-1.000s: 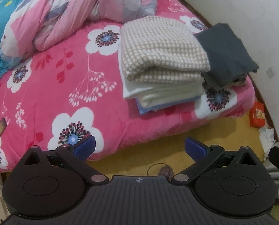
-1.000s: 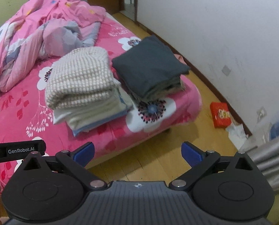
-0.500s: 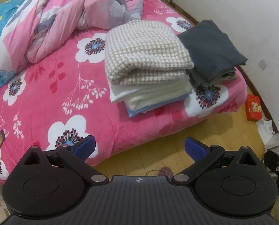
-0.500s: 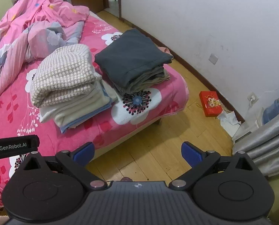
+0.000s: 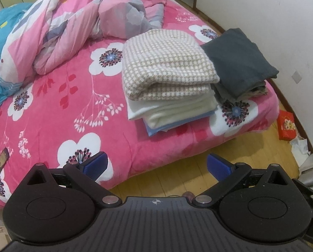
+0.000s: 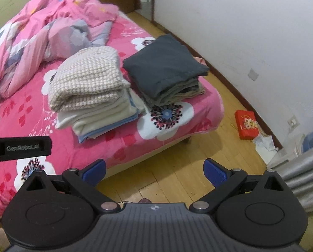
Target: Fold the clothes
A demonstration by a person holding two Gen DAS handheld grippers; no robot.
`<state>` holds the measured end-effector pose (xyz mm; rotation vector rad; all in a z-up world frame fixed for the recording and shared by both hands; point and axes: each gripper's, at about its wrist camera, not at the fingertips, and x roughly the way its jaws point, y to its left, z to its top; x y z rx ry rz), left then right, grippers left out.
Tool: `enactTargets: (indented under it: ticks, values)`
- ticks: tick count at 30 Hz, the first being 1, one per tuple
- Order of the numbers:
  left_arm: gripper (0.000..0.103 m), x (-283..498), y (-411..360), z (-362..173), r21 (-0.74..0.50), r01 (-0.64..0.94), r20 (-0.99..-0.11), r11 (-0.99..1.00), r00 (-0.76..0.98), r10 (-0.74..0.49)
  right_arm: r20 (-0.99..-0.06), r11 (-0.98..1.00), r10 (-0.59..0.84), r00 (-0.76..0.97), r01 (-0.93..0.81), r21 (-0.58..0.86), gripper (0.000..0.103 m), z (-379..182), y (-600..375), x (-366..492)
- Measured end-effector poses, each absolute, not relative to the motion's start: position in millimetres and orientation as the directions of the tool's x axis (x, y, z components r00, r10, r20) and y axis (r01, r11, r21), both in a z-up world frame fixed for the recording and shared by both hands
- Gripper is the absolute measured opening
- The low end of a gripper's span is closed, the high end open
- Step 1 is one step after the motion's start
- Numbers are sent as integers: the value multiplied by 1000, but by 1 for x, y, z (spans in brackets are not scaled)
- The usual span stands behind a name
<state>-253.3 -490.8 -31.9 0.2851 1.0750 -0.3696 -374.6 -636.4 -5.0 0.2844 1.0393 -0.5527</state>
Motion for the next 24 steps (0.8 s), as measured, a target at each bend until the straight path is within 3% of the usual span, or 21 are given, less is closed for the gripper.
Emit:
enactTargets:
  ticks: [24]
  values:
    - [102,-243,-492,-27,61,444,-881,894,445,-162,-882,874,-231,412,487,-1,101,-7,-633,-359]
